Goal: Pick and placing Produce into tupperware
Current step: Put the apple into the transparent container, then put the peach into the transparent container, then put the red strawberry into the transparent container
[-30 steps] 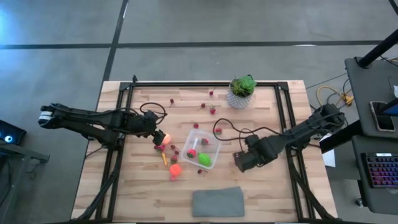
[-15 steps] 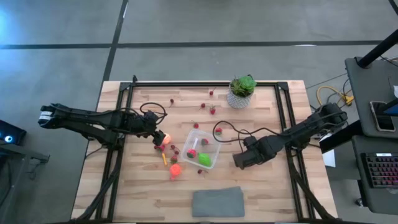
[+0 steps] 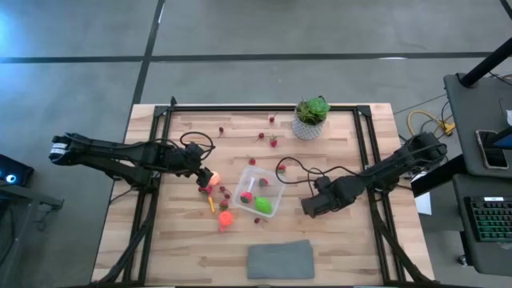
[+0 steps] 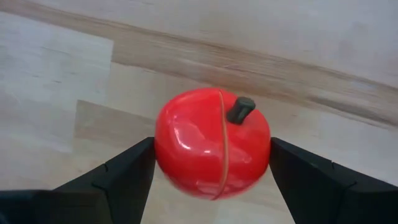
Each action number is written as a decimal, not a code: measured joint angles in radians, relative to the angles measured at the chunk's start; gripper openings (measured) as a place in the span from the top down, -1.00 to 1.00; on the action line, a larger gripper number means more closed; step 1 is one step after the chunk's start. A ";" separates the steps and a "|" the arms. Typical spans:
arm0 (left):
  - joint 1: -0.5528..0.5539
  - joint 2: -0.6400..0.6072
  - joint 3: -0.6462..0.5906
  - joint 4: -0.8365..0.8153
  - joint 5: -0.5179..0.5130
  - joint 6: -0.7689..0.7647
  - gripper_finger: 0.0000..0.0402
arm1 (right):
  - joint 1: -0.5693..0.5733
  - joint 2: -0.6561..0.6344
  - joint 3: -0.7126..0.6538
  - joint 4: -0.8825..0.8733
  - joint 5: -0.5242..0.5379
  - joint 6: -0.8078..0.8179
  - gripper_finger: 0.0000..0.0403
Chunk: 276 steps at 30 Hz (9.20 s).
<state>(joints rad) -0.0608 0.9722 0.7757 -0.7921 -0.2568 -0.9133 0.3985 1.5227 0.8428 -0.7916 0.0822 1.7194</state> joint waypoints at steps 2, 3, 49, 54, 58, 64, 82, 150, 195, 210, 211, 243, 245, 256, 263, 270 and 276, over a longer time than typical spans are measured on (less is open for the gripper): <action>0.000 0.000 0.000 0.000 -0.001 0.000 -0.57 | 0.000 0.000 -0.016 0.017 0.002 0.000 -0.48; 0.000 0.000 0.000 0.000 -0.002 0.000 -0.57 | 0.000 0.000 -0.022 0.020 0.005 0.000 -0.48; 0.000 0.000 0.009 0.033 -0.001 0.005 -0.57 | -0.197 0.075 0.419 0.055 0.189 -0.473 -0.43; 0.000 0.001 0.009 0.034 -0.004 0.012 -0.57 | -0.248 0.195 0.534 0.070 0.109 -0.611 -0.46; 0.000 0.000 0.009 0.034 -0.003 0.011 -0.57 | -0.248 0.291 0.609 0.053 0.063 -0.664 -0.43; 0.000 0.002 0.009 0.037 -0.003 0.011 -0.57 | -0.248 0.366 0.716 -0.149 0.109 -0.666 -0.45; 0.119 0.142 0.020 0.404 0.088 0.172 -0.57 | -0.245 0.004 0.673 -0.615 0.392 -0.343 -0.56; 0.183 0.233 0.009 -0.015 0.199 0.992 -0.57 | -0.183 -0.403 0.084 -0.475 0.312 -0.100 -0.51; 0.163 0.518 0.006 0.130 0.167 0.945 -0.57 | -0.183 -0.403 0.084 -0.479 0.311 -0.123 -0.50; 0.163 0.518 0.005 0.140 0.153 0.950 -0.23 | -0.183 -0.403 0.084 -0.479 0.311 -0.123 -0.48; 0.163 0.518 0.005 0.140 0.153 0.949 -0.21 | -0.183 -0.403 0.084 -0.479 0.311 -0.123 -0.47; 0.163 0.471 0.288 0.493 0.452 0.859 -0.19 | -0.183 -0.403 0.085 -0.396 0.311 -0.123 -0.45; 0.163 0.502 0.286 0.501 0.500 0.797 -0.19 | -0.183 -0.402 0.085 -0.392 0.311 -0.123 -0.46; 0.128 0.636 0.287 0.504 0.607 0.623 -0.30 | -0.183 -0.402 0.085 -0.374 0.311 -0.075 -0.54; 0.118 0.637 0.286 0.485 0.610 0.578 -0.61 | -0.183 -0.402 0.085 -0.310 0.333 -0.077 -0.61; 0.118 0.533 0.286 0.411 0.599 0.579 -0.69 | -0.209 -0.356 0.085 -0.024 0.352 -0.228 -0.61; 0.110 0.372 0.282 0.289 0.434 0.577 -0.69 | -0.324 -0.207 0.086 0.142 0.208 -0.322 -0.61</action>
<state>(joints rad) 0.0495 1.3437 1.0579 -0.5028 0.1775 -0.3361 0.0743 1.3160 0.9291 -0.6496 0.2899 1.3978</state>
